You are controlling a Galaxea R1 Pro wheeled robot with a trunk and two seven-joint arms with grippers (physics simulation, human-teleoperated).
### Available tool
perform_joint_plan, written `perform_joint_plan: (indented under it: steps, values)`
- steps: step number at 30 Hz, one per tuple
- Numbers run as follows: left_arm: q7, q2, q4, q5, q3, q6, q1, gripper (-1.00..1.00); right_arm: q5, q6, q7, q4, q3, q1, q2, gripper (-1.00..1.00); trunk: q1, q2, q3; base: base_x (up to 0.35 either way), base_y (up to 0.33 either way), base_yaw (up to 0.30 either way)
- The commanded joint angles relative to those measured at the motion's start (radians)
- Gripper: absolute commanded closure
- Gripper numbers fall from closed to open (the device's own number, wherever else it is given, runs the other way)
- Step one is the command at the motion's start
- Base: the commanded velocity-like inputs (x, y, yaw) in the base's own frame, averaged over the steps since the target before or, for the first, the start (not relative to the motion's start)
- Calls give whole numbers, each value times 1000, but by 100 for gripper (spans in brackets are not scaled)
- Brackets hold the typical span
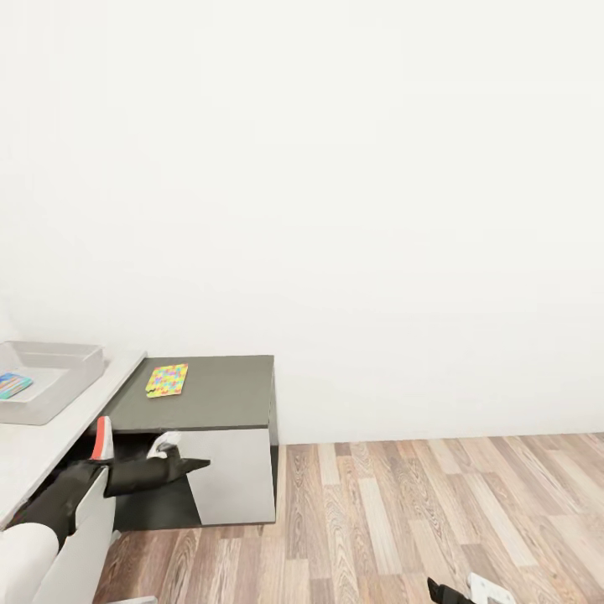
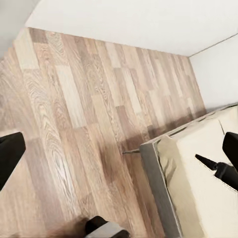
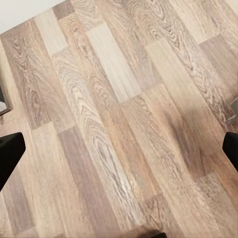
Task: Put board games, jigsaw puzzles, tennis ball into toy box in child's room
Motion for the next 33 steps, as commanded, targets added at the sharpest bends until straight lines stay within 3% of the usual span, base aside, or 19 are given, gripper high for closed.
perform_joint_plan:
  steps: [1,3,7,11,16,20,26,31,33]
  values:
    - [32,-5,50,4,0,-32,0,-100,-6,-3,8,2,-6,-1,2,-100,1,-2,-2,0,0,0]
    - [76,-12,92,3,0,-67,1,-100,-6,-4,8,2,-7,-1,5,-100,1,-2,-2,0,0,0]
    - [223,-43,169,1,-2,-133,2,-100,-7,-4,8,4,-8,-1,15,-100,1,-2,-2,0,0,0]
    - [428,-81,251,0,-3,-208,5,-100,-8,-4,7,17,-9,-1,20,-100,1,-2,-2,0,0,0]
    - [596,-119,326,1,-3,-295,8,-100,-8,-3,-6,34,-8,-1,22,-100,1,-2,-2,0,0,0]
    - [702,-146,373,0,-3,-361,28,-100,-8,-2,-36,59,-8,-1,27,-100,1,-2,-2,0,0,0]
    - [834,-196,397,0,-4,-396,53,-100,-7,-3,-64,114,-9,0,53,-100,1,-2,-2,0,0,0]
    - [909,-209,410,1,-4,-401,67,-100,-7,-4,-68,145,-9,2,62,-100,1,-2,-2,0,0,0]
    - [967,-215,424,1,-4,-408,78,-100,-6,-4,-69,171,-8,5,66,-100,1,-2,-2,0,0,0]
